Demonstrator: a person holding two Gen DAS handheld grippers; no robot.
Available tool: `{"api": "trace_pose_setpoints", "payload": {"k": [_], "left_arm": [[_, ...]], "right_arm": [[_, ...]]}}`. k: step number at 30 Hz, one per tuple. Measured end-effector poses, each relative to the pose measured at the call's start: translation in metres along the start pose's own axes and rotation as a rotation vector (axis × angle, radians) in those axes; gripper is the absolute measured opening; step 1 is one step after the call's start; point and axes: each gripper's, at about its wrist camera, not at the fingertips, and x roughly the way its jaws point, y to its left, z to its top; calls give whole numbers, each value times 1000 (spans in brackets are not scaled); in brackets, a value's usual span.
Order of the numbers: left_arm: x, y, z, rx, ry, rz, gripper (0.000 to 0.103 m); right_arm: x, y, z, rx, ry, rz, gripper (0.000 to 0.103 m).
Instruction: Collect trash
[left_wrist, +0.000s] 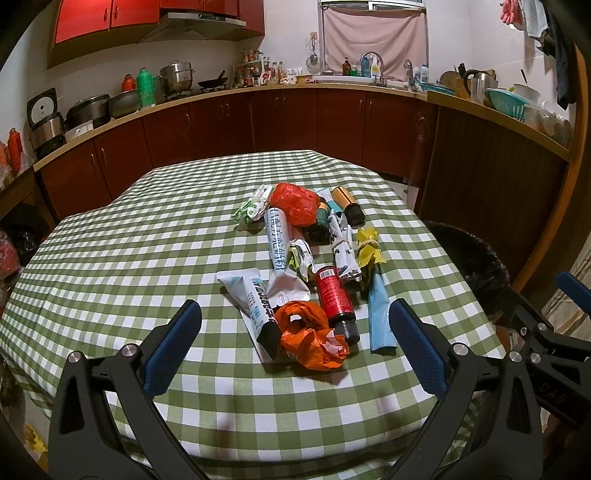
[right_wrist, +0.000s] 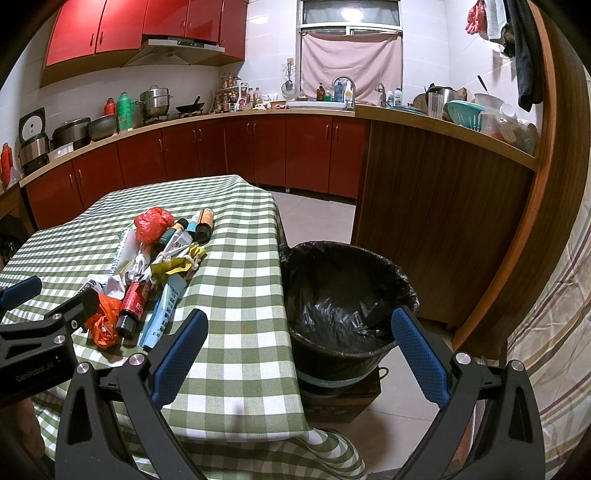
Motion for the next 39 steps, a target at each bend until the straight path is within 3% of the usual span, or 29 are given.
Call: {"api": "trace_pose_setpoints", "payload": {"k": [39], "left_arm": [[1,-2,-1,-1,23,4,99]], "right_arm": [[-1,-1,1,3,1,2,97]]}}
